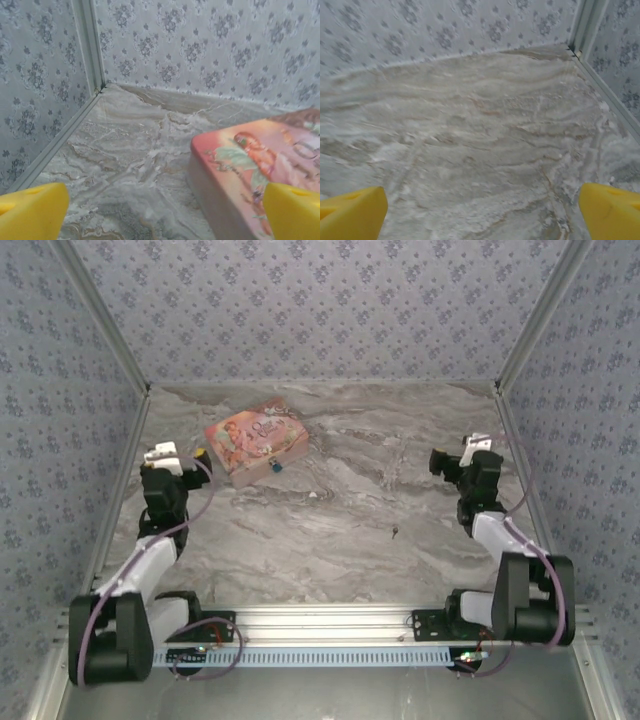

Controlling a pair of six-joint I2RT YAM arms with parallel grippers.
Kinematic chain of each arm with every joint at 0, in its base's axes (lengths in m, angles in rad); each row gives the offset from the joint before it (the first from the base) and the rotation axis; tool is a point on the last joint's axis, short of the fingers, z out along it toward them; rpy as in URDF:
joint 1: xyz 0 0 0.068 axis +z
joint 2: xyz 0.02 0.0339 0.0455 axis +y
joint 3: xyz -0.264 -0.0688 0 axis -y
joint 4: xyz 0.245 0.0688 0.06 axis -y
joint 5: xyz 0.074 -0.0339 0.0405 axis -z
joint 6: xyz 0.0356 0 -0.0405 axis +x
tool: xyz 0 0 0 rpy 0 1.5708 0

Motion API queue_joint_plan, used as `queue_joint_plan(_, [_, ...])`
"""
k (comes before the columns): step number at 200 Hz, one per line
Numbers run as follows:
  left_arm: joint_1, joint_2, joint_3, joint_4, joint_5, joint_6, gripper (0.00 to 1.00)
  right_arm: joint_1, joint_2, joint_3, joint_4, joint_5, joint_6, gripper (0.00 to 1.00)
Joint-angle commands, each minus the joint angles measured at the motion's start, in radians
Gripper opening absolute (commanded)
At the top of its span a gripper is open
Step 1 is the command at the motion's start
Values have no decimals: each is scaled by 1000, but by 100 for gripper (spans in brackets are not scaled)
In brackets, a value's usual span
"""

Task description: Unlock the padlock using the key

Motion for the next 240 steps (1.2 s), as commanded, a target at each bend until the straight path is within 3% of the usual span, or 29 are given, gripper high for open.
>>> queue_joint_plan(1, [-5, -110, 100, -315, 53, -152, 100, 37, -70, 92, -344, -108, 118, 99])
queue_joint_plan(22, [-29, -165, 144, -447, 151, -286, 99, 114, -84, 160, -572, -176, 182, 93])
queue_joint_plan(43, [-118, -176, 143, -487, 205, -382, 99, 230, -57, 200, -770, -175, 223, 89])
queue_joint_plan(62, [-219, -155, 132, -466, 199, -420, 99, 326, -5, 212, -899, -167, 228, 86])
queue_joint_plan(85, [-322, -94, 142, -417, 171, -419, 99, 371, 79, 232, -1025, -147, 206, 78])
queue_joint_plan(155, [-418, 71, 208, -341, 153, -407, 100, 408, 302, 303, -1071, -164, 159, 55])
queue_joint_plan(240, [-425, 42, 207, -384, 105, -393, 99, 430, 402, 349, -1076, -131, 146, 38])
